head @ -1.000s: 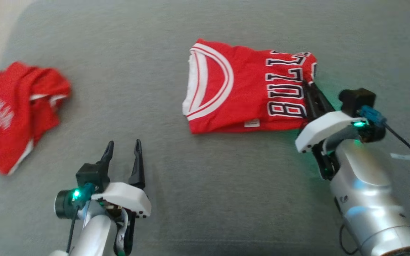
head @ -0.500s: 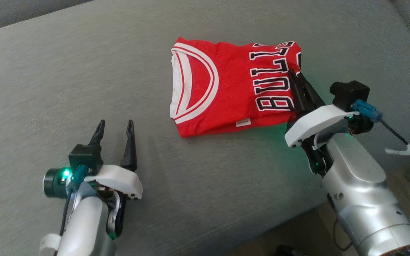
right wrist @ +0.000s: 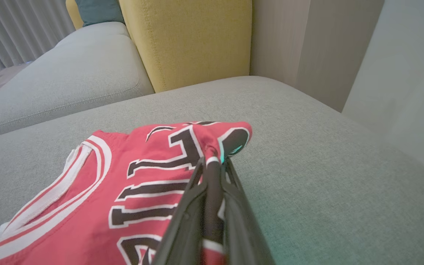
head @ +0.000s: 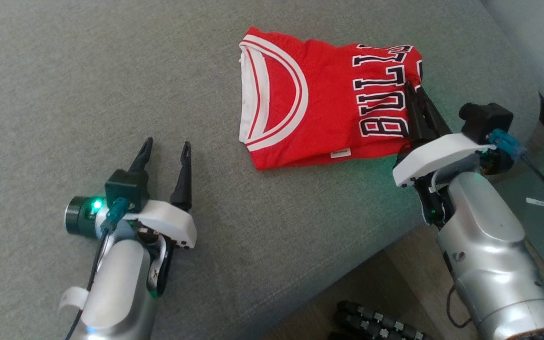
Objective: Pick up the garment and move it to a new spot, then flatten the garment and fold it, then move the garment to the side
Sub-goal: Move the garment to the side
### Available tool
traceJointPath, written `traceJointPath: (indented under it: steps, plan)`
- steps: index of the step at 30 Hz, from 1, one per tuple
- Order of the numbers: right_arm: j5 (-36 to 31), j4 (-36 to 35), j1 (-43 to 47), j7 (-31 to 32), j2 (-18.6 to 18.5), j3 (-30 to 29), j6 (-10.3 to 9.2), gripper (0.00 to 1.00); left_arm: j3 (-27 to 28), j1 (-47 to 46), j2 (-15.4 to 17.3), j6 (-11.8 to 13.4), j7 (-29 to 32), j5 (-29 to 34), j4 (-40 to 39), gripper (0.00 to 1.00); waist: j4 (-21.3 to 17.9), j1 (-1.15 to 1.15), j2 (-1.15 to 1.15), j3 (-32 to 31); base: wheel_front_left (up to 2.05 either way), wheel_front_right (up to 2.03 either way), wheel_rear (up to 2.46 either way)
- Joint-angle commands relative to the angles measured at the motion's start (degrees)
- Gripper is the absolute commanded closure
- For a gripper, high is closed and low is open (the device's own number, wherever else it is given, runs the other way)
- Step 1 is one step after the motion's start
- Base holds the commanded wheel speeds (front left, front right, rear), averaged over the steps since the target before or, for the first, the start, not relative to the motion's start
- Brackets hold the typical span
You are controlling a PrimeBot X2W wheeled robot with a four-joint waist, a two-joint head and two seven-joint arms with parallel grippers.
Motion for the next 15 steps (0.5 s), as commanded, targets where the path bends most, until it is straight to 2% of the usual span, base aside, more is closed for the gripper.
traceJointPath:
  steps: [1, 6, 11, 12, 15]
  plan:
    - [-1.5, -1.3, -2.5, -0.4, 0.2, 0.2, -0.05, 1.00, 1.2, -1.3, 0.5, -0.1, -0.7, 0.3, -1.5, 0.00, 0.2, -0.01, 0.00, 0.4, 0.00, 0.00, 0.00]
    - [-4.2, 1.3, -7.6, -0.4, -1.3, -0.5, -0.05, 1.00, 2.2, -0.9, 0.6, 0.6, -0.7, 0.5, -2.9, 0.00, 0.9, -0.01, 0.00, 1.3, 0.00, 0.00, 0.00]
    - [-9.0, 8.0, -14.6, -0.4, -7.2, -4.8, -0.05, 1.00, 1.6, -0.9, 0.5, 0.2, -0.7, 0.6, -4.0, 0.00, 6.4, -0.01, 0.00, 2.3, 0.00, 0.00, 0.00]
    - [-11.6, 10.6, -17.1, -0.3, -9.7, -6.7, -0.05, 1.00, 1.2, -0.8, 0.5, 0.3, -0.7, 0.4, -4.5, 0.00, 8.6, -0.01, 0.00, 2.5, 0.00, 0.00, 0.00]
    - [-16.1, 14.0, -20.0, 0.0, -13.5, -9.6, -0.05, 1.00, 1.1, -0.5, 0.5, 0.8, -0.7, -0.2, -5.3, 0.00, 11.4, -0.01, 0.00, 2.8, 0.00, 0.00, 0.00]
